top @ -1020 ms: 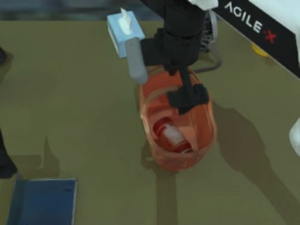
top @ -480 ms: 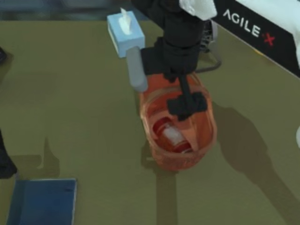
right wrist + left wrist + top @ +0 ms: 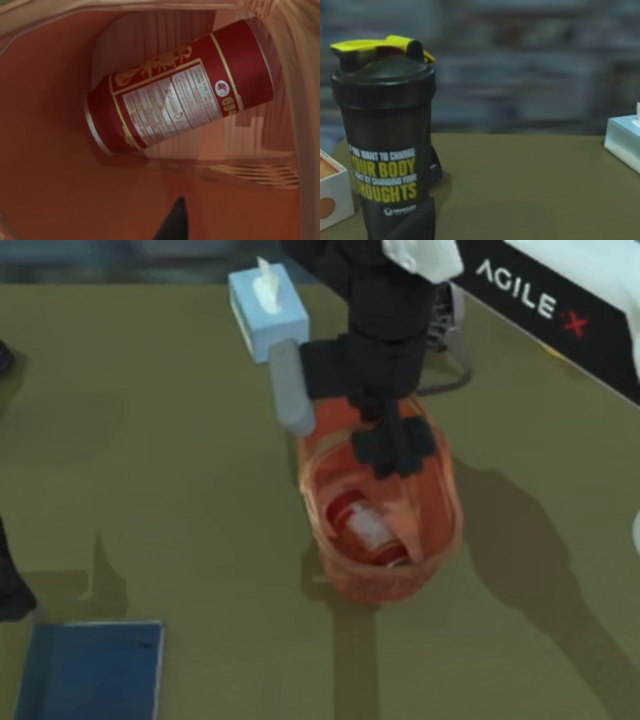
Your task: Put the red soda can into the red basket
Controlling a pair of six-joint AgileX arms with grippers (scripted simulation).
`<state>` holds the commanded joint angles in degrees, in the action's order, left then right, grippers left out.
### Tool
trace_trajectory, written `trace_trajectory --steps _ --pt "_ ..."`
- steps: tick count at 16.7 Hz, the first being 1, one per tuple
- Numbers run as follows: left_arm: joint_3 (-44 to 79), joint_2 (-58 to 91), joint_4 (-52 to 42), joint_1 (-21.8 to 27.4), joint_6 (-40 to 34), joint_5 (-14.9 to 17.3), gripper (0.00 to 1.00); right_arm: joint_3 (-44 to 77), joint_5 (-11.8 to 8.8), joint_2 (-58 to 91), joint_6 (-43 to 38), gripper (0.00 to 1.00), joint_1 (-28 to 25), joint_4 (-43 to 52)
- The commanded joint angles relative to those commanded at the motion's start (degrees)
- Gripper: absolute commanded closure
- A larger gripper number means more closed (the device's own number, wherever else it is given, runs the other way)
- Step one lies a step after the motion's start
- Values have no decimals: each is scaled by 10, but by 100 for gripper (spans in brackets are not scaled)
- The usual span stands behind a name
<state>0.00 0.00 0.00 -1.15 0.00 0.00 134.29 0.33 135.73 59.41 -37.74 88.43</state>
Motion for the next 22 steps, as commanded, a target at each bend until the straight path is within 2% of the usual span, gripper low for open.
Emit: trace_trajectory --steps 5,6,22 --pt "0 0 0 0 0 0 0 0 0 0 0 98 0 0" --pt "0 0 0 0 0 0 0 0 0 0 0 100 0 0" --pt "0 0 0 0 0 0 0 0 0 0 0 100 0 0"
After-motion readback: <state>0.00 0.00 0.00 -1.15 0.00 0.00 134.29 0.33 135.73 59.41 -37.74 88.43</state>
